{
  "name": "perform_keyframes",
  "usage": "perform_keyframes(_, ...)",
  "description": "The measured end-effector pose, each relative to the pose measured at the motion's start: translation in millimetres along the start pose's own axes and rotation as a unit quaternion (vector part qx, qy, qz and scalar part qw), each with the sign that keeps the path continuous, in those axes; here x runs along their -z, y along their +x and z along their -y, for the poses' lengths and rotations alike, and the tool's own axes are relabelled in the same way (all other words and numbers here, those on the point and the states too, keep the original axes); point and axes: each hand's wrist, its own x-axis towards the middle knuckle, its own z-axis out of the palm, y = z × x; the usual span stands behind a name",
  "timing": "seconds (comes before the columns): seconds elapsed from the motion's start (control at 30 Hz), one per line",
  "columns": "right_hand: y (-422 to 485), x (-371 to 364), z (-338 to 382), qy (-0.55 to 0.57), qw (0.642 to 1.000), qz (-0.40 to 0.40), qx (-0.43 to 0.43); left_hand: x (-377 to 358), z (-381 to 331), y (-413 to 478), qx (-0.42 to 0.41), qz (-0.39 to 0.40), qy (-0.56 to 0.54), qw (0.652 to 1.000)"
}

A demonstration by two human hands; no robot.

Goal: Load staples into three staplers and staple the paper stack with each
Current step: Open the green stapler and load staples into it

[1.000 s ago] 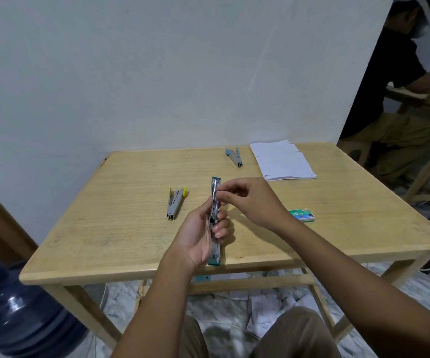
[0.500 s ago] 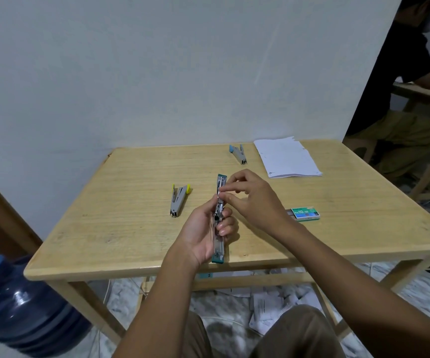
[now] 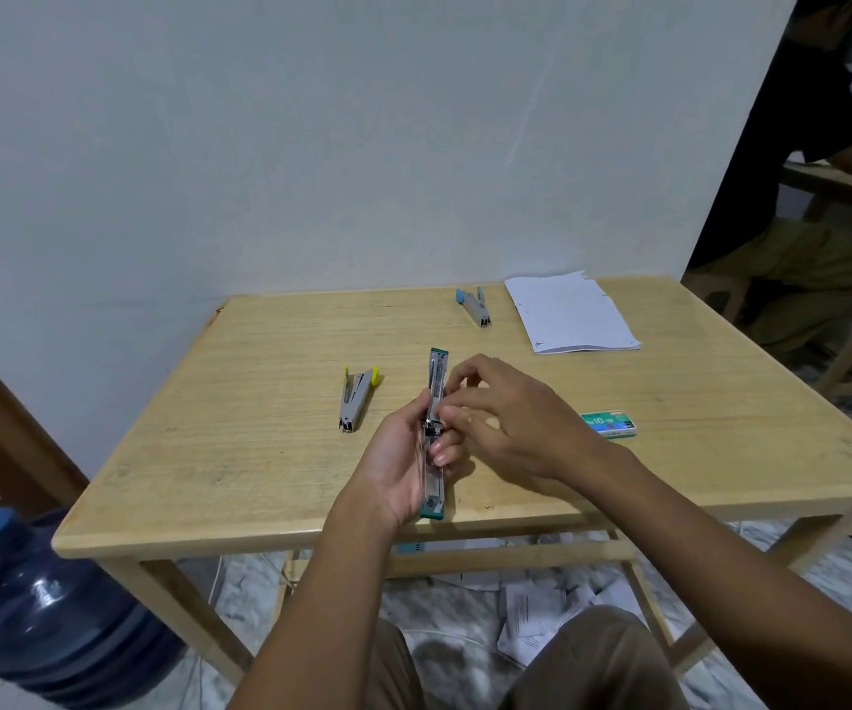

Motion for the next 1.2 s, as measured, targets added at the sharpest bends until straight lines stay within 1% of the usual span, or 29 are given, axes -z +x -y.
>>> perform_keyframes(0.1,1,6,-3,-0.077,0.996,0.036,0.036,-2,1,-1,-0.009,0.0,-0.01,1.0)
perform_keyframes(0.2,5,12,-7,-0.167,0.982,0.024,0.086,-3,1,-1,-0.018,0.0,-0.034,0.999)
perform_keyframes(0.27,10,17,-10,-0.206,0.974,0.005,0.098,0,0,0,-0.007,0.007,-0.032,0.999)
perform_keyframes(0.37,15,21,-13,-0.244,0.965,-0.004,0.097,4,1,3,0.013,0.018,-0.035,0.999)
perform_keyframes(0.47,17,16,-14,-0.261,0.962,-0.02,0.081,1,0,3,-0.008,0.005,-0.054,0.999)
perform_keyframes(0.53,17,12,-14,-0.262,0.963,-0.029,0.061,-2,0,2,-0.012,-0.001,-0.047,0.999)
perform_keyframes(0.63,17,9,-9,-0.222,0.974,-0.042,0.022,-1,0,0,0.012,-0.012,-0.032,0.999)
perform_keyframes(0.7,15,9,-4,-0.15,0.988,-0.047,-0.004,-2,0,0,0.018,-0.014,-0.03,0.999)
perform_keyframes(0.77,8,7,2,-0.052,0.997,-0.058,0.006,-5,0,-1,-0.001,-0.024,-0.041,0.999)
perform_keyframes(0.83,1,3,6,0.022,0.997,-0.059,0.045,-6,0,-1,-0.024,-0.047,-0.039,0.998)
perform_keyframes(0.9,-3,-4,7,0.046,0.993,-0.072,0.08,-4,1,1,-0.03,-0.052,-0.031,0.998)
perform_keyframes(1.03,-4,-13,5,0.058,0.99,-0.105,0.078,0,1,3,-0.029,-0.038,-0.059,0.997)
perform_keyframes(1.1,-5,-15,6,0.045,0.99,-0.116,0.067,-2,1,2,-0.026,-0.029,-0.06,0.997)
perform_keyframes(1.2,-3,-18,11,0.053,0.99,-0.128,0.008,-5,1,-2,-0.024,-0.032,-0.043,0.998)
